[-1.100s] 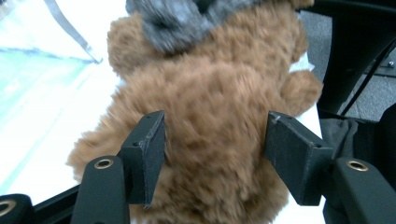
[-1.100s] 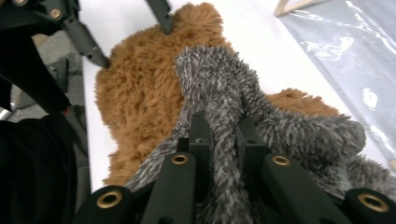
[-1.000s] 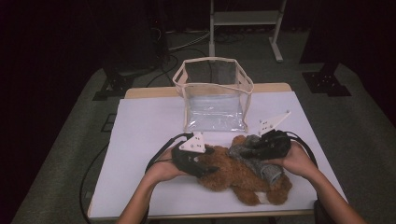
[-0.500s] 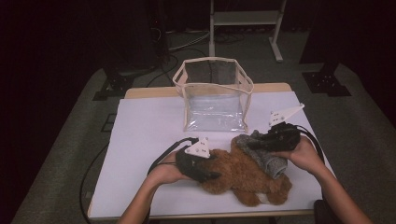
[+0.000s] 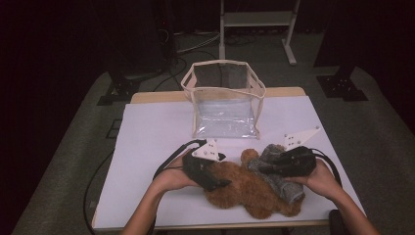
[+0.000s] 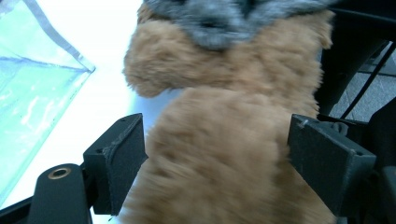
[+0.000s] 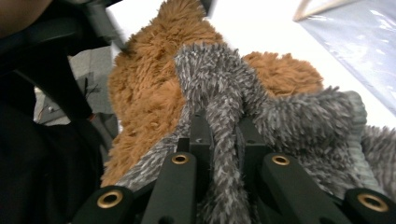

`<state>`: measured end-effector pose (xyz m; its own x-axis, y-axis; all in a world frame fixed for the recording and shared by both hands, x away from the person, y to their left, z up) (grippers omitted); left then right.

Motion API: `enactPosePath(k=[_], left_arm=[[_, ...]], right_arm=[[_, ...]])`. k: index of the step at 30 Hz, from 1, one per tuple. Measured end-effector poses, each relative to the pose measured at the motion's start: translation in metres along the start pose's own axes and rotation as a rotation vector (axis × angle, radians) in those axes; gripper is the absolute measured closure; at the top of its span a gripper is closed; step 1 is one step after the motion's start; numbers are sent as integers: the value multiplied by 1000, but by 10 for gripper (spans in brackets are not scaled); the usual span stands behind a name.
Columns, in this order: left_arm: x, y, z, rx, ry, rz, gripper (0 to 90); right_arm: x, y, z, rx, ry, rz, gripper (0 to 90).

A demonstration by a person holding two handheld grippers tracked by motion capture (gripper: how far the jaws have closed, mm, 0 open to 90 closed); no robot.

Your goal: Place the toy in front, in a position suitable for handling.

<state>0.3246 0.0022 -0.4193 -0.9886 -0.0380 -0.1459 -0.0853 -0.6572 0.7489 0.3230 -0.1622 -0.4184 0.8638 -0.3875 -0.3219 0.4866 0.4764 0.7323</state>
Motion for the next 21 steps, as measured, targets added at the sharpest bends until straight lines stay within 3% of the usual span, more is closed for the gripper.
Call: enactPosePath(k=[3,4,8,12,16,21], left_arm=[[9,-7,-8,-22,-79,33,204],[14,-10,-11,-28,-98,23,238],[17,-12,-11,-37,-86,5,253],[20,-13,-9,-31,-86,-3,255],[20,-15,-8,-11,-83,8,238],[19,-18,-11,5,-89,41,116]], right_arm=[[-8,-1,0,-4,5,25,797],[-10,-2,1,-6,7,29,797],[-8,5,8,5,-8,45,796],[6,16,16,56,-42,22,795],[9,10,5,21,-7,4,794],[-2,0,-2,17,18,6,795]])
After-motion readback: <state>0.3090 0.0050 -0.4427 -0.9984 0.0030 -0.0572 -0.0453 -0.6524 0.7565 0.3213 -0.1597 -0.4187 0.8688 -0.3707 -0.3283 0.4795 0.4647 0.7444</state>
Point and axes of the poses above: each handheld gripper's, and its own axes: z roughly backward along the jaws, y roughly out of its top, x roughly to its right, the point moved 9 cm from there along -z, roughly forward along the jaws, and after that the axes turned 10 degrees about -z, right-handed, at the moved point
